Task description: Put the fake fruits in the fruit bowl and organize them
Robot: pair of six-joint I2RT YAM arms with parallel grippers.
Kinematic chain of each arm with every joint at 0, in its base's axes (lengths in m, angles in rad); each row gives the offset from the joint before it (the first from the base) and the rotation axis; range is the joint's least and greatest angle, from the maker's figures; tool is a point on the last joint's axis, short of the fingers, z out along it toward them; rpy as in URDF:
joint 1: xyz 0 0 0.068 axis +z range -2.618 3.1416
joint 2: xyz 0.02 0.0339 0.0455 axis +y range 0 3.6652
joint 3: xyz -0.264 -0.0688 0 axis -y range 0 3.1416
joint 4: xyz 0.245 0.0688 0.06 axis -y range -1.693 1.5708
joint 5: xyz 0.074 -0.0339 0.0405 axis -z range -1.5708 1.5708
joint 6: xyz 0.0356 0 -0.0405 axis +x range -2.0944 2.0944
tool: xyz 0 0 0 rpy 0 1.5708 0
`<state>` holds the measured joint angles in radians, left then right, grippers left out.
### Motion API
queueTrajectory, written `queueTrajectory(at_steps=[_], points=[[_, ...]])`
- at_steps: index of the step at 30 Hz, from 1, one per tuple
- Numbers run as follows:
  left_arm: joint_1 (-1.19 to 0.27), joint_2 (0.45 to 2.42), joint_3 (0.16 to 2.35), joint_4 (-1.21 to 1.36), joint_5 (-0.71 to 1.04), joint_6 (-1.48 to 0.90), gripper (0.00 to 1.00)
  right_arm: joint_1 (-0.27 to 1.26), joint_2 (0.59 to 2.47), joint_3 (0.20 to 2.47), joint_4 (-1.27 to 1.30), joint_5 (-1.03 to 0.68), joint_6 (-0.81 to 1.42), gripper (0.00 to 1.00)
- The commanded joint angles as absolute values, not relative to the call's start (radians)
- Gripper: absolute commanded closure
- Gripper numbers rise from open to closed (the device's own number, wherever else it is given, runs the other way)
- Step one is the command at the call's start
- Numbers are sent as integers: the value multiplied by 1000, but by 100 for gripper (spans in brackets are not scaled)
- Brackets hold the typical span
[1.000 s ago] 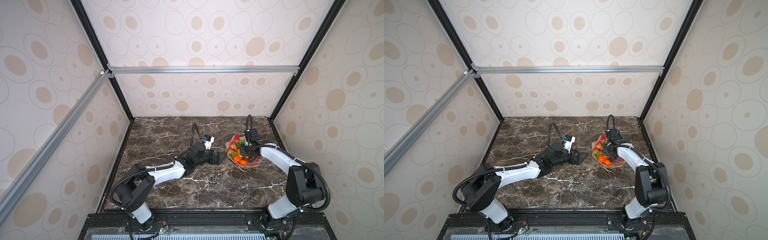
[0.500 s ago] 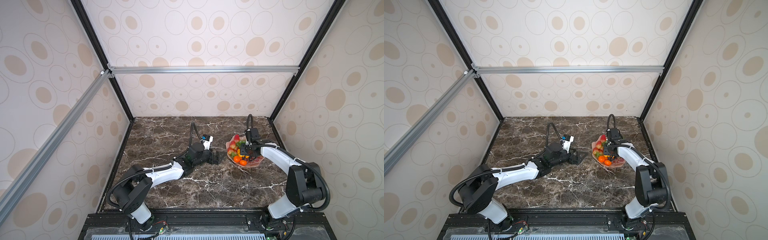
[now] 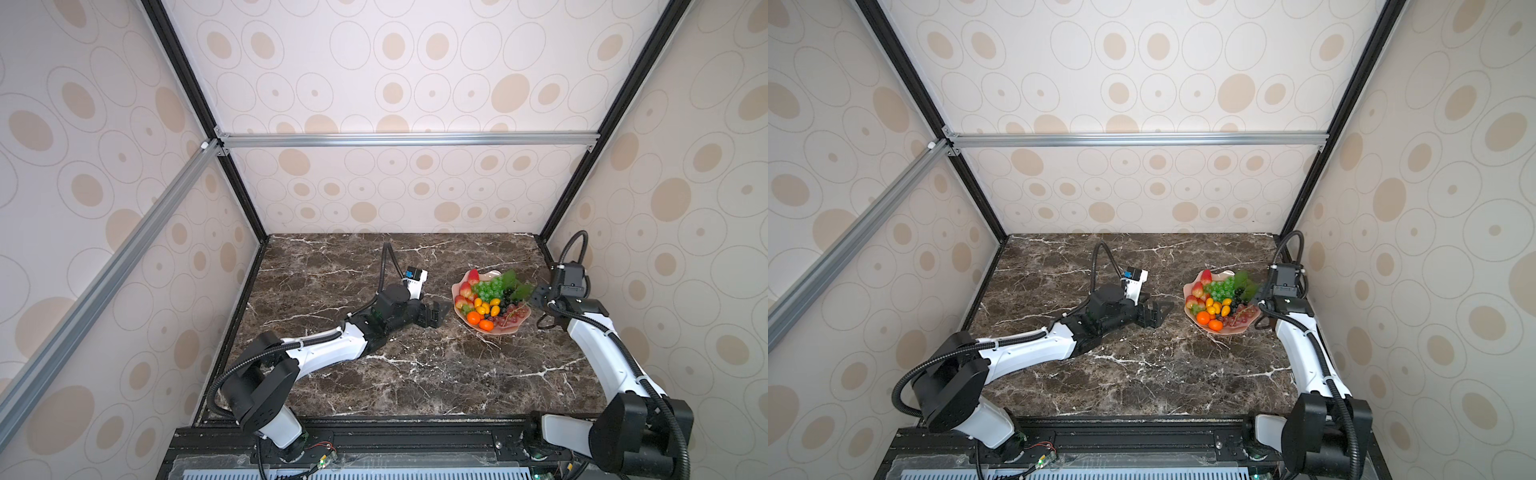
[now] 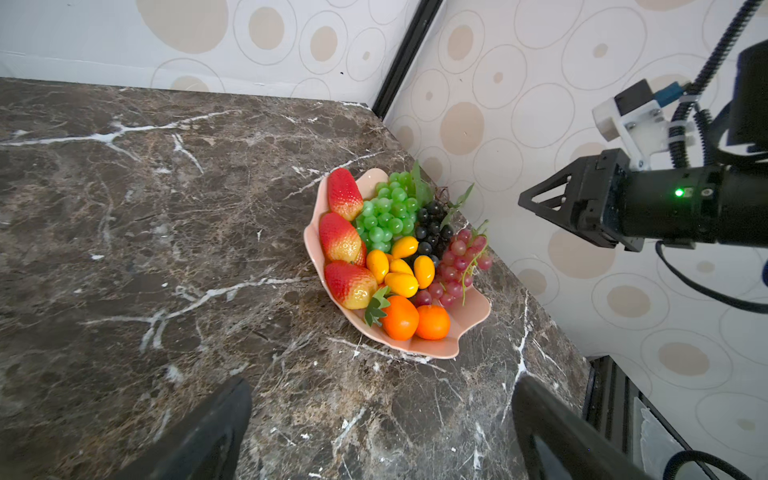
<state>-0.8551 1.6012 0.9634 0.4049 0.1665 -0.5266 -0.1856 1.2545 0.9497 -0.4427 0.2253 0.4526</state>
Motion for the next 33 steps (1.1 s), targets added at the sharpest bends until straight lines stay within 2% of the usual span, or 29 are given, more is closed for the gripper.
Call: queueTrajectory(at_steps=[1, 8, 21, 33], points=[[-899, 1632, 1049, 384, 171, -462, 1, -259, 1328, 969, -497, 136, 489, 65], [-925, 1663, 1080, 397, 202, -456, 1, -355, 1526, 1049, -511, -68, 495, 77], [-925, 1617, 1037, 401, 159, -456, 1, -361, 1772, 1187, -494, -328, 448, 77], [-885, 1556, 963, 425, 138, -496, 1, -274, 1822, 1182, -449, -443, 434, 76]])
